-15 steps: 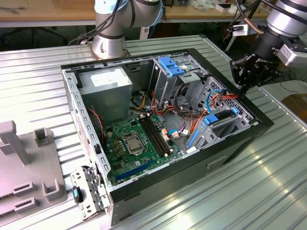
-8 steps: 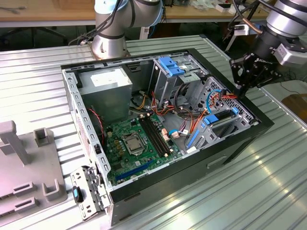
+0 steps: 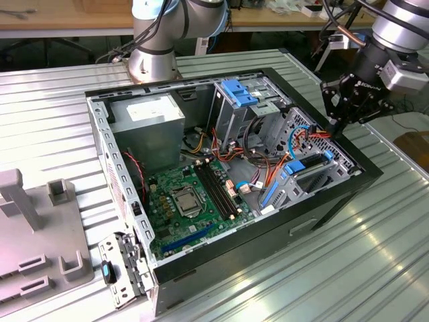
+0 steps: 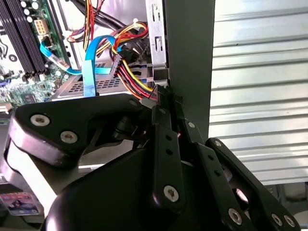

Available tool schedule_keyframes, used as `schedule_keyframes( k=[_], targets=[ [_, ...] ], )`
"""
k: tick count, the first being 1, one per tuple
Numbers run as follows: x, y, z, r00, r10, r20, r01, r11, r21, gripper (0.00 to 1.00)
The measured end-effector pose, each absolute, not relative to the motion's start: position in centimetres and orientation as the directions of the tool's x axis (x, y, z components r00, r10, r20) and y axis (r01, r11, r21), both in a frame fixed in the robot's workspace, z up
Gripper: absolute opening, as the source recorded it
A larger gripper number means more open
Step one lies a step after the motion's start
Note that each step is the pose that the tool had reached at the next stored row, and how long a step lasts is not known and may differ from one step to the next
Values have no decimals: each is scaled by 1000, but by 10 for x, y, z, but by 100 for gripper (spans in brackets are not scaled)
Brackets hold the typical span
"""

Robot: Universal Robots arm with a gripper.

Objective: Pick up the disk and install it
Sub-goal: 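Insert the first disk wire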

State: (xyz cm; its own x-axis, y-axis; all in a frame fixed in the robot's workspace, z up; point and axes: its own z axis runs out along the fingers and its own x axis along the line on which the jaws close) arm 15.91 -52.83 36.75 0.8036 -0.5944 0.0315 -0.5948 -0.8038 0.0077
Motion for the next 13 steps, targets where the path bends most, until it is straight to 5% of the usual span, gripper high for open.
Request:
schedule_keyframes(
  k=[13],
  targets=[
    [145, -528, 367, 745, -666, 32, -667, -745, 8, 17]
  ],
)
